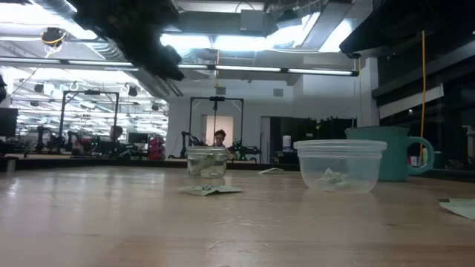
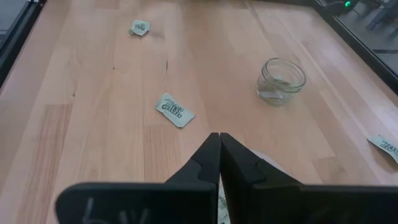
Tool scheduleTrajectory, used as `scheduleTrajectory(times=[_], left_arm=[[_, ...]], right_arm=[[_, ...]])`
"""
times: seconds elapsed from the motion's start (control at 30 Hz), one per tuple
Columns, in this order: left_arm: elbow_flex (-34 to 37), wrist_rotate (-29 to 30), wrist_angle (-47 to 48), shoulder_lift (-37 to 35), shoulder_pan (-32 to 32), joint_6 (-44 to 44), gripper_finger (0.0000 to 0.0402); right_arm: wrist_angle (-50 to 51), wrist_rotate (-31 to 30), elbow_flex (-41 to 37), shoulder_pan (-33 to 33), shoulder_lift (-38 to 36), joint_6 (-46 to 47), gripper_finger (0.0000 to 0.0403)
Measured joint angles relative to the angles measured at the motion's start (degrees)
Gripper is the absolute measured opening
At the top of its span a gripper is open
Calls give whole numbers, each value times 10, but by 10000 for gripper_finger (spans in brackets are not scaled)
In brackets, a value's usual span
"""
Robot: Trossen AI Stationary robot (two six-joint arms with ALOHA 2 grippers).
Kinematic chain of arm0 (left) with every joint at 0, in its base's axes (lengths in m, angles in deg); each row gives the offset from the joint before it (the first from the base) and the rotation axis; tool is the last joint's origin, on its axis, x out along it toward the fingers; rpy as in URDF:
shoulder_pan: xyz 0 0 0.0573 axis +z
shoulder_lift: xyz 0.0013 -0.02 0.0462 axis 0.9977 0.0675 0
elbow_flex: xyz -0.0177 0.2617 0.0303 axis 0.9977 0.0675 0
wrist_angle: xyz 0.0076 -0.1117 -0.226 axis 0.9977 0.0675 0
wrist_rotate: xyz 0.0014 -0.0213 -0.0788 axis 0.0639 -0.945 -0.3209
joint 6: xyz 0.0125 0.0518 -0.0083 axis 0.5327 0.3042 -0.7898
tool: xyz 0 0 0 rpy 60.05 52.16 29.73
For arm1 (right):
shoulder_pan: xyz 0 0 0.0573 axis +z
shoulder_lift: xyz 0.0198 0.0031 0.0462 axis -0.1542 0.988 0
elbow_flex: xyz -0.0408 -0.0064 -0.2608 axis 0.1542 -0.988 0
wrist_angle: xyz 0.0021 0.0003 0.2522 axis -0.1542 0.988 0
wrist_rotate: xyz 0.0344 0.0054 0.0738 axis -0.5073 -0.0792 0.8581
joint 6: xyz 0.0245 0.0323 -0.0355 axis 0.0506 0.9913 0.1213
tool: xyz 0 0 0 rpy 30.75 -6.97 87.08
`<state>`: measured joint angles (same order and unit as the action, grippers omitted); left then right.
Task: Pick and place Stevia / Truvia into bins
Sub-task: Put the stevia packet into the transparent glass container
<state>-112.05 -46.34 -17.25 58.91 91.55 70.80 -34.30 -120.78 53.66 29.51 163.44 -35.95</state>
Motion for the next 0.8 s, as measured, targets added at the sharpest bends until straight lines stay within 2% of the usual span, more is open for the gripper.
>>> scheduleTrajectory(times=[0.2,0.33,0.5,0.7,0.8], left_arm=[[0,77,15,-32,-92,-15,31],[0,91,15,-29,-142,-33,5],[0,145,11,-7,-201,-85,2],[0,243,21,30,-277,-155,2],[0,253,36,42,-313,-216,1]], right_arm=[[-3,0,0,0,0,1,13],[-6,0,0,0,0,2,13],[-7,0,0,0,0,2,13],[-21,0,0,0,0,0,13],[-21,0,0,0,0,0,13]])
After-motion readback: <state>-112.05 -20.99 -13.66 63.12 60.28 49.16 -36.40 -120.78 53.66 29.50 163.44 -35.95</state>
